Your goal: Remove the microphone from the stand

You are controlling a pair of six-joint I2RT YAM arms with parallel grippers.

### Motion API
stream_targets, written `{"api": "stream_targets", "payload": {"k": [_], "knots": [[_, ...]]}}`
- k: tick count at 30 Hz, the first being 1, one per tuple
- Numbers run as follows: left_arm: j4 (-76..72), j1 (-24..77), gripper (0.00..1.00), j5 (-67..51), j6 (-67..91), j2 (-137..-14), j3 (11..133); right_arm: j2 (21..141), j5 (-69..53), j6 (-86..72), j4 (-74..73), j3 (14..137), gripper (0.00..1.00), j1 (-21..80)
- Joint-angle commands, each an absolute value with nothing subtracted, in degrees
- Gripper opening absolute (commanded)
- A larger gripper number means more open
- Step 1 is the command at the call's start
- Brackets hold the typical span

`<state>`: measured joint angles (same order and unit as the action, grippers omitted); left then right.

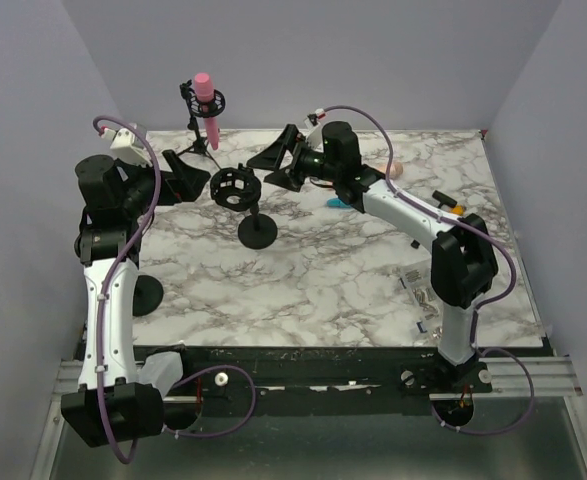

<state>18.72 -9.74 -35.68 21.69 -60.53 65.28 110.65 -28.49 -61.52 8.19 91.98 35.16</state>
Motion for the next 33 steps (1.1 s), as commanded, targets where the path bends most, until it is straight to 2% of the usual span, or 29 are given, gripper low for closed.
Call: {"api": "stream_targets", "payload": {"k": [1,6,10,21,33], "knots": [[14.76,-9.72,0.95,-33.51,19.5,-57.9,63.47,112.91,-30.27,-62.32,9.55,93.78,0.96,36.63],[14.15,-9.71,0.94,-34.34,19.86,-57.92,63.08,113.53,-29.44,-62.61,10.74,92.11,0.87,36.82],[13.83,-9.65,0.94,-34.63,20.1,-57.63,62.82,114.29,-29.4,-63.36,11.77,90.48,0.71,36.8],[14.05,-9.74,0.92,-33.67,20.22,-56.88,62.21,117.37,-28.24,-62.6,12.95,85.97,0.67,36.82],[14.01,-9.76,0.92,-33.84,20.48,-57.02,62.01,122.24,-26.55,-61.61,15.43,77.59,0.66,36.81]]}}
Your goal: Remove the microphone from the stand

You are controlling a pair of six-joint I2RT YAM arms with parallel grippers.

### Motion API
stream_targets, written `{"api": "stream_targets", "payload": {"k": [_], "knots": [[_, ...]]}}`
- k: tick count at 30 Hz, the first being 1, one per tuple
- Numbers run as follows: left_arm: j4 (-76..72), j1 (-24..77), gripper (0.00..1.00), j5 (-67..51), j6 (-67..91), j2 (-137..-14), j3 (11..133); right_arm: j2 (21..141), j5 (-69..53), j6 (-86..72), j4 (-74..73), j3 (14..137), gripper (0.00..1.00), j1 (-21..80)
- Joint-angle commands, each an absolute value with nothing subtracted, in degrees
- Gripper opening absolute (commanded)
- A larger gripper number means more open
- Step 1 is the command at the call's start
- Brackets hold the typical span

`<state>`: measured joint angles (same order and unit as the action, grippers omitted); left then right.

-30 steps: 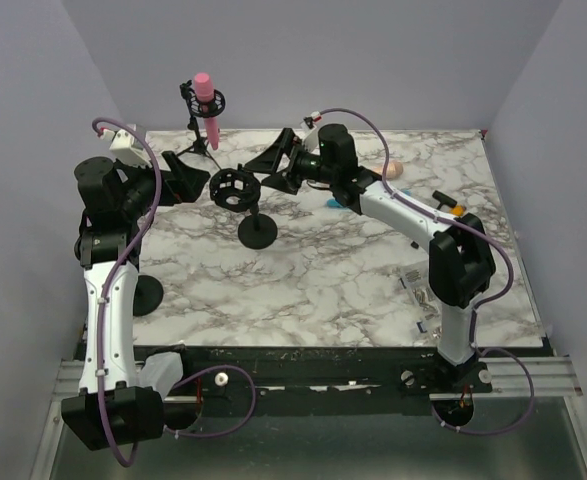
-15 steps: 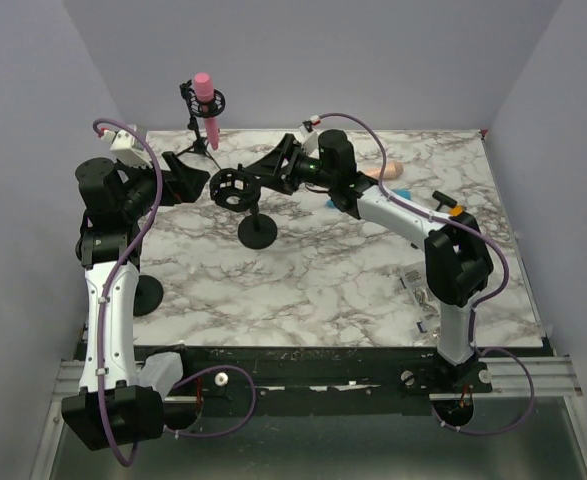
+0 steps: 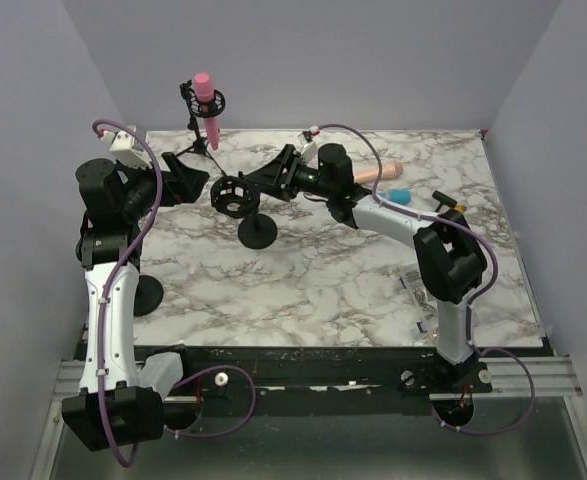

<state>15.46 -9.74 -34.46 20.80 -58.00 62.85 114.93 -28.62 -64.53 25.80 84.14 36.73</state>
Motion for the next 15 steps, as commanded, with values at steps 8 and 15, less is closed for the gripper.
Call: {"api": "stream_targets", "payload": {"k": [8,15], "knots": [[13.73,-9.7,0.92,-34.39,20.48,-57.29,61.87,125.23,-26.49,-60.22,15.75,77.65,0.68,36.83],[11.98,-9.59,0.92,-37.53,21.09,-58.41,61.43,123.32,-29.55,-56.02,11.48,83.1,0.82,36.82]]}}
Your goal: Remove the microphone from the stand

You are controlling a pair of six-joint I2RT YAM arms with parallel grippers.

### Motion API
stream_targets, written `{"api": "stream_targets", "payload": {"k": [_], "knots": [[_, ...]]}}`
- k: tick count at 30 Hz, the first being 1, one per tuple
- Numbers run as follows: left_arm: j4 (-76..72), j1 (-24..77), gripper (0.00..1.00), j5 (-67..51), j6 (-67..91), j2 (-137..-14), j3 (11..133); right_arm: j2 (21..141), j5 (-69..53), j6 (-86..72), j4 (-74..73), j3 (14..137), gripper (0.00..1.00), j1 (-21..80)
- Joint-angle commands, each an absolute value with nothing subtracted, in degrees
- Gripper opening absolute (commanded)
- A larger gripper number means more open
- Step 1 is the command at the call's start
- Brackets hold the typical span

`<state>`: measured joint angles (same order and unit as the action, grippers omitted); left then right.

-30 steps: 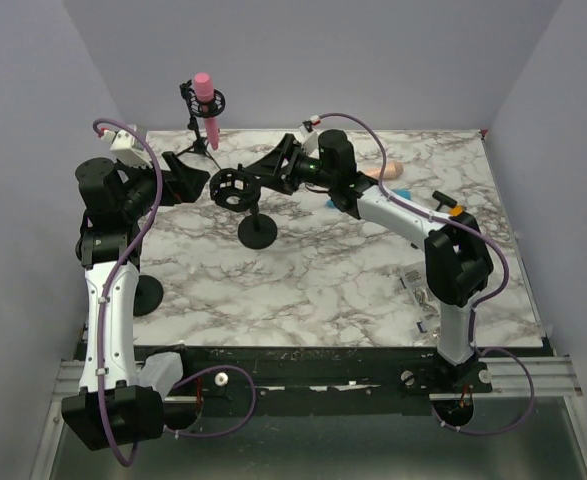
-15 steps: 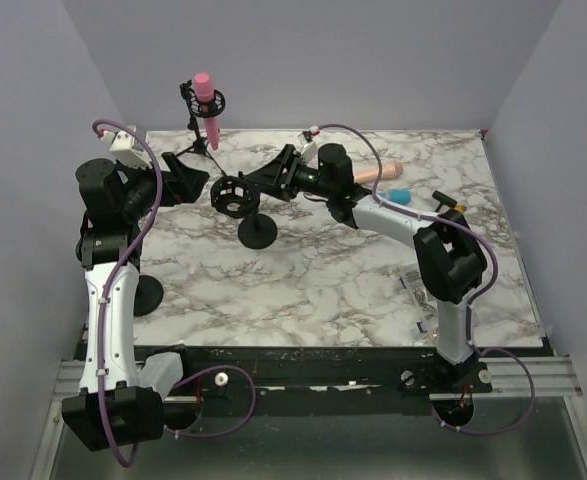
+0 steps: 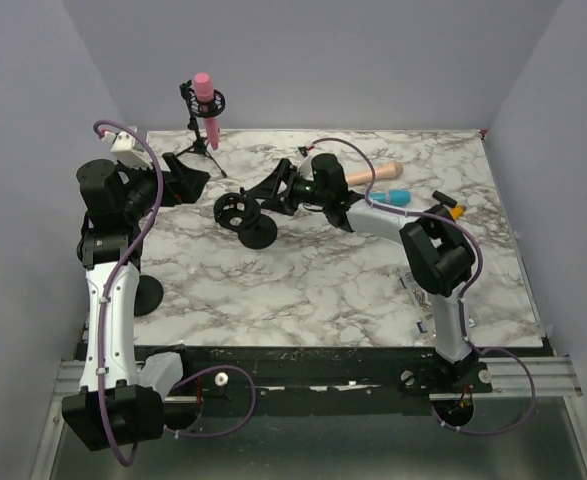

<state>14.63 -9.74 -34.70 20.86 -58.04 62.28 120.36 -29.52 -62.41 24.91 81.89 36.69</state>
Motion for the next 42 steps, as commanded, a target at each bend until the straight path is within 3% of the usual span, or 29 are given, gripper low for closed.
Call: {"api": "stream_targets", "payload": {"k": [1,5,16,28,36,42], "knots": [[11.75,-9.41,0.92,-37.76,21.03,-58.56,61.41,122.5,-29.81,-55.49,10.86,83.93,0.86,36.83],[11.77,-8.01,0.92,-38.5,20.06,-59.02,61.54,119.42,-29.65,-53.36,7.51,87.76,1.0,36.83],[17.07,-0.61,0.92,-33.7,14.06,-59.83,63.44,111.12,-22.16,-43.94,-7.9,96.46,1.0,36.69],[23.42,5.89,0.87,-25.32,7.87,-62.7,65.77,94.23,-16.96,-35.79,-12.22,76.12,1.0,36.76],[25.93,8.74,0.7,-20.52,7.01,-66.91,67.49,85.63,-14.98,-31.43,-13.21,61.58,1.0,36.83],[31.54,13.11,0.67,-9.36,5.2,-70.12,70.16,82.13,-15.07,-32.16,-12.91,56.86,1.0,36.83]]}}
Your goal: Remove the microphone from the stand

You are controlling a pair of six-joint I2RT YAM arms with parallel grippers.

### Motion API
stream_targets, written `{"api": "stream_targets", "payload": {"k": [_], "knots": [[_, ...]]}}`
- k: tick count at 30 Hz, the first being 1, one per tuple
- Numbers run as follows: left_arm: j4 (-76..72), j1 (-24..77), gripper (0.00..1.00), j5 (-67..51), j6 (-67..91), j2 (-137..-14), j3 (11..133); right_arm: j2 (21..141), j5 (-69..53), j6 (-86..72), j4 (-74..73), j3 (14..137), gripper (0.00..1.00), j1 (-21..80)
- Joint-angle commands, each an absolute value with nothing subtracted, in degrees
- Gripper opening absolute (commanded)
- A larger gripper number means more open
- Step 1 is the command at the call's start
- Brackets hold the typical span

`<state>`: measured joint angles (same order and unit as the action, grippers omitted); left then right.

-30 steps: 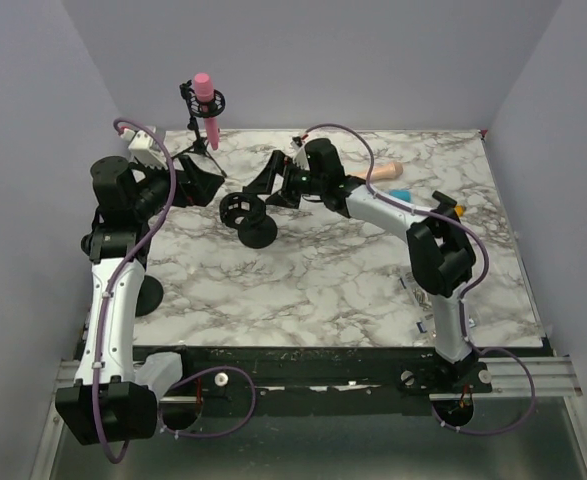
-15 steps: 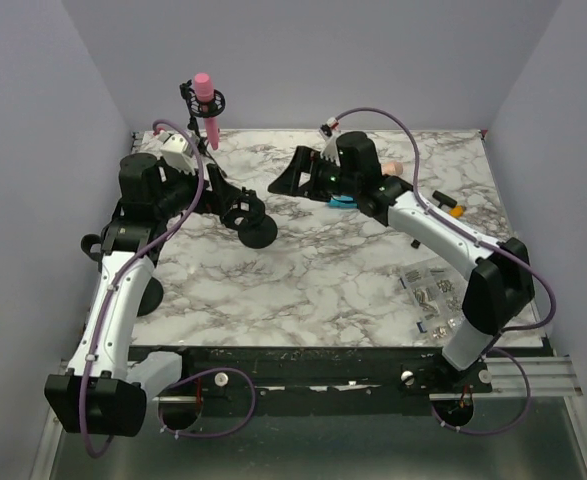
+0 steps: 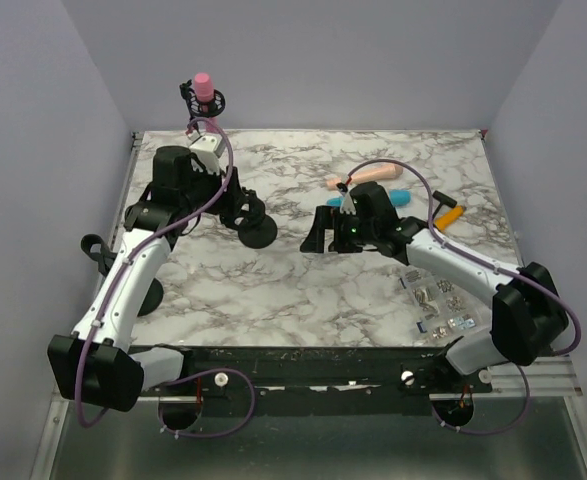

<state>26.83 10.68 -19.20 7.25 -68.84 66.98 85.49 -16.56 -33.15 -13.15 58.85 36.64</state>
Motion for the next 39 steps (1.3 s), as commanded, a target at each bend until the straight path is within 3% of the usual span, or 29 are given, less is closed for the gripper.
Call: {"api": "stream_targets", "payload": {"k": [1,8,13,20,26,33,39], "knots": [[31.84,13.58,0.66,-7.33,5.11,-70.11,70.21,81.8,-15.09,-32.29,-12.91,56.63,1.0,36.83],[32.07,14.85,0.65,-1.93,5.14,-70.87,69.96,80.26,-15.17,-32.43,-13.54,55.93,1.0,36.77],[32.57,15.2,0.55,-2.19,5.45,-73.34,70.63,80.59,-14.67,-33.37,-13.32,55.77,1.0,36.82],[33.58,16.52,0.33,-0.5,5.1,-74.6,71.52,80.54,-15.43,-34.43,-12.73,55.11,1.0,36.83],[33.36,16.53,0.0,6.34,5.47,-71.89,70.95,79.8,-15.03,-34.49,-13.27,54.32,1.0,36.81],[32.17,12.78,0.0,12.71,6.15,-68.16,70.22,80.44,-15.42,-34.52,-13.52,54.03,1.0,36.82],[31.51,3.88,0.0,17.25,6.74,-65.18,69.17,81.77,-15.55,-34.39,-14.08,54.31,1.0,36.83]]}}
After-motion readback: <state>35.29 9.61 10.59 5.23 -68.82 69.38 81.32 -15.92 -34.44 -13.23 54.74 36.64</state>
